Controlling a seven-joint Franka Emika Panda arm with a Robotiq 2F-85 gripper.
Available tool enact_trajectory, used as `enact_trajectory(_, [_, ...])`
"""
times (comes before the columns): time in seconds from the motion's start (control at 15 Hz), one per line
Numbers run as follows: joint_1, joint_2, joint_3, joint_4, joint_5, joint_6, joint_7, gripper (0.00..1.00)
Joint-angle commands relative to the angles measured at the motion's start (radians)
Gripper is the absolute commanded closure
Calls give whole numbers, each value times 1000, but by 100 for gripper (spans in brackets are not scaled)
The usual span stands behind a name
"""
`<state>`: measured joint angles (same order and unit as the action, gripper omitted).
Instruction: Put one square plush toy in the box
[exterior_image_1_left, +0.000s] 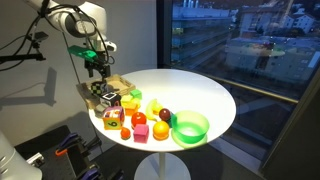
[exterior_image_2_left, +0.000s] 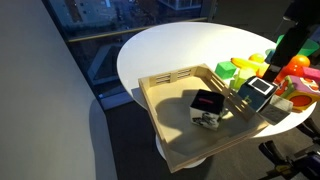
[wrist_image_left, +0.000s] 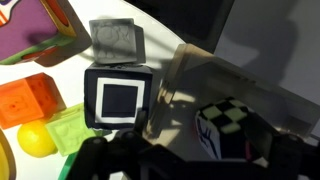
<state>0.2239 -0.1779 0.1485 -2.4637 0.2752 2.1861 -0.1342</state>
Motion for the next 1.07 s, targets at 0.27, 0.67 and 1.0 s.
enact_trajectory(0.27, [-67,-11,-28,48,-32,-105,55,0])
enact_trajectory(0.67, [-128,-73,-59,54,-139,-151,97,0])
enact_trajectory(1.0, [-168,-150,-84,46,-237,-227,91,0])
